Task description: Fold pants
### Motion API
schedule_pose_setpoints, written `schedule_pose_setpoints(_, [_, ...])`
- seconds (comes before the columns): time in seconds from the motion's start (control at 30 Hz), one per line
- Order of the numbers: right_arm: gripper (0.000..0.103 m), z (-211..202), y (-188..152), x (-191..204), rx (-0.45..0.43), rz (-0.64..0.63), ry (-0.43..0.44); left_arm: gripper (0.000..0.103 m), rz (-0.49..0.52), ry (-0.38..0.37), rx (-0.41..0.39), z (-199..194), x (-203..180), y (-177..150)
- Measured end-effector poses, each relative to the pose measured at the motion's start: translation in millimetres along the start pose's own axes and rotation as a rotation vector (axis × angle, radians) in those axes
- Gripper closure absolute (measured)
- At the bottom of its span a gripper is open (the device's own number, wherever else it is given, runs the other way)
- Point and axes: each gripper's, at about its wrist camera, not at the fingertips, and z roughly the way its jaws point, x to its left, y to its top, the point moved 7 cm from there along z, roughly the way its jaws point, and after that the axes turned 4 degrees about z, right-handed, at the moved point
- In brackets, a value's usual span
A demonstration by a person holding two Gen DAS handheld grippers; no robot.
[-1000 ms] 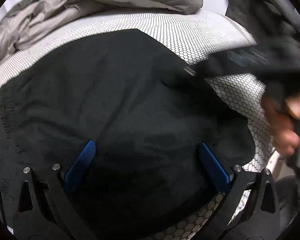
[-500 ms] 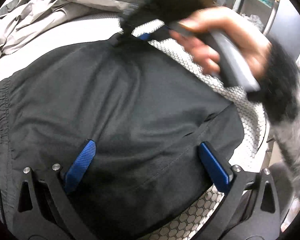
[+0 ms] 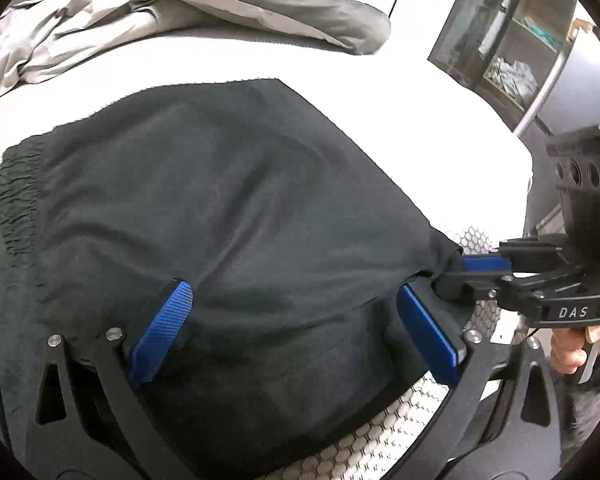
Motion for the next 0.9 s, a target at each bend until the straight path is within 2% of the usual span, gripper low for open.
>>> schedule_pose_setpoints(0.07, [0.074, -18.4, -7.3, -4.6, -0.008, -0.009, 0.036, 0.001, -0.005, -0.009, -0.041, -19.8, 1.4, 7.6])
schedule_pose_setpoints(0.17, [0.062, -23.1, 17.2, -6.6, -0.053, -0.005, 0.067, 0.001, -0.023, 0.026, -0.137, -45.9, 18.0, 20.9])
schedule_pose_setpoints(0.2, [0.062, -21.4, 26.3, -9.3, -0.065, 0.005, 0.075, 0.001, -0.024, 0.044, -0.14, -48.4, 26.0, 21.6])
schedule_pose_setpoints(0.27, [0.061, -9.9, 45.1, -18.0, -0.056, 0.038, 0.092, 0.001, -0.041, 0.099, -0.11, -40.3, 43.7, 21.3])
schedule_pose_setpoints(0.37, [0.061, 11.2, 56.4, -23.8, -0.018, 0.072, 0.141, 0.001, -0.07, 0.16, -0.015, -17.5, 67.8, 9.8])
schedule_pose_setpoints(0.47, [0.062, 37.7, 61.5, -14.2, 0.014, -0.006, 0.08, 0.001, 0.002, 0.228, 0.03, -2.1, 69.3, 1.4])
schedule_pose_setpoints(0.5, [0.062, 51.8, 74.3, -4.9, 0.006, -0.036, 0.056, 0.001, 0.022, 0.247, 0.031, 0.1, 68.2, 0.4])
schedule_pose_setpoints(0.57, [0.064, 53.8, 85.5, -3.2, -0.049, -0.092, -0.003, 0.001, 0.048, 0.269, 0.027, 0.3, 67.3, -3.5])
schedule_pose_setpoints(0.63, [0.064, 46.3, 95.6, -10.3, -0.113, -0.088, -0.099, 0.001, 0.048, 0.27, 0.012, 2.8, 61.4, 2.0])
schedule_pose_setpoints(0.7, [0.064, 27.6, 99.7, -11.9, -0.169, -0.045, -0.128, 0.001, 0.044, 0.253, -0.014, -11.8, 55.8, 2.5])
schedule_pose_setpoints(0.77, [0.064, 5.7, 93.8, 2.5, -0.237, -0.103, -0.161, 0.001, 0.053, 0.248, -0.04, -30.9, 45.5, -1.5])
schedule_pose_setpoints(0.8, [0.064, 0.0, 88.2, 9.8, -0.245, -0.131, -0.148, 0.001, 0.077, 0.25, -0.042, -37.2, 40.1, -3.8])
schedule_pose_setpoints(0.9, [0.062, 3.9, 54.4, 49.8, -0.196, -0.252, -0.057, 0.001, 0.126, 0.234, -0.017, -36.4, 35.4, -13.3])
